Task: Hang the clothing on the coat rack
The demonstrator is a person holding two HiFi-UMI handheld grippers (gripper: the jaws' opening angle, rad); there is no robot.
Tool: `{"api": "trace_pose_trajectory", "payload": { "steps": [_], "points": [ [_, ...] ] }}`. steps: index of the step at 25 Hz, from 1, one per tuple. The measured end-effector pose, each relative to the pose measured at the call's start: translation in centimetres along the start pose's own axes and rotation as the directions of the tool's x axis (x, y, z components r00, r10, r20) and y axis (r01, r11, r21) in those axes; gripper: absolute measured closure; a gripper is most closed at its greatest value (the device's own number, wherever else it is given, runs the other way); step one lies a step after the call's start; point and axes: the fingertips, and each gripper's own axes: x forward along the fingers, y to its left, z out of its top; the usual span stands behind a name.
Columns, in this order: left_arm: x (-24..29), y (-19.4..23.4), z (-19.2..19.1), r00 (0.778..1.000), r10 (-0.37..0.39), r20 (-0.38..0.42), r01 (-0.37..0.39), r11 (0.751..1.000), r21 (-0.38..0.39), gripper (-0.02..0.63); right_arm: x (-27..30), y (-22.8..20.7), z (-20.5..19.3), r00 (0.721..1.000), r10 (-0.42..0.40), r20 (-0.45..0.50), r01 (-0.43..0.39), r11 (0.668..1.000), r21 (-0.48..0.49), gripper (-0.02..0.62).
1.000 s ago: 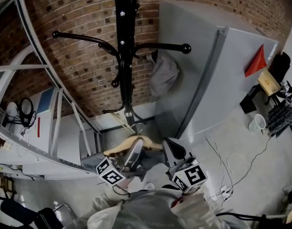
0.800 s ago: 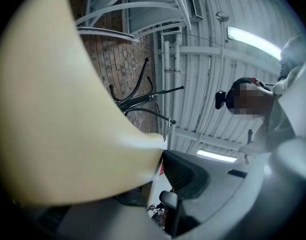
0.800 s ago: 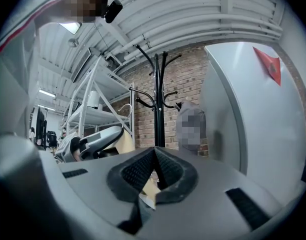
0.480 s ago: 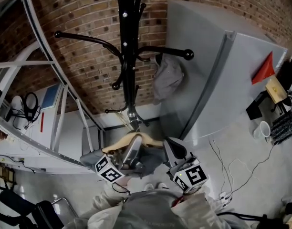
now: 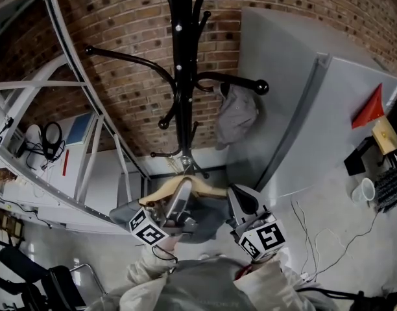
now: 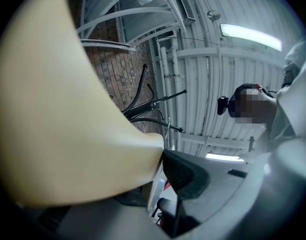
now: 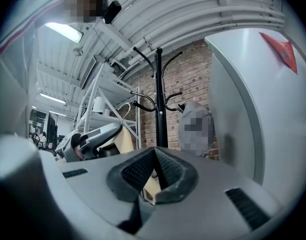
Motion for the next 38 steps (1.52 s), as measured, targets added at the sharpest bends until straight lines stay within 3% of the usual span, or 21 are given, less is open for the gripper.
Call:
{"api": "trace_pose_trajectory", "payload": {
  "steps": [21,38],
  "points": [
    [4.9,3.1,6.4,0.992,-0.056,0.112,0.050,0.997,0.056,0.505,3.2,-3.1,0.9,1.000,0.008,0.030,-0.008,1.000,-0.019,0.574],
    [6.2,6.9,5.6,0.994,-0.024,0.105,0.022,0.999,0.027,0.505,5.2,-4.9,0.2,1.000,0.009,0.017,-0.009,1.000,-0.017,0.574]
  ]
}}
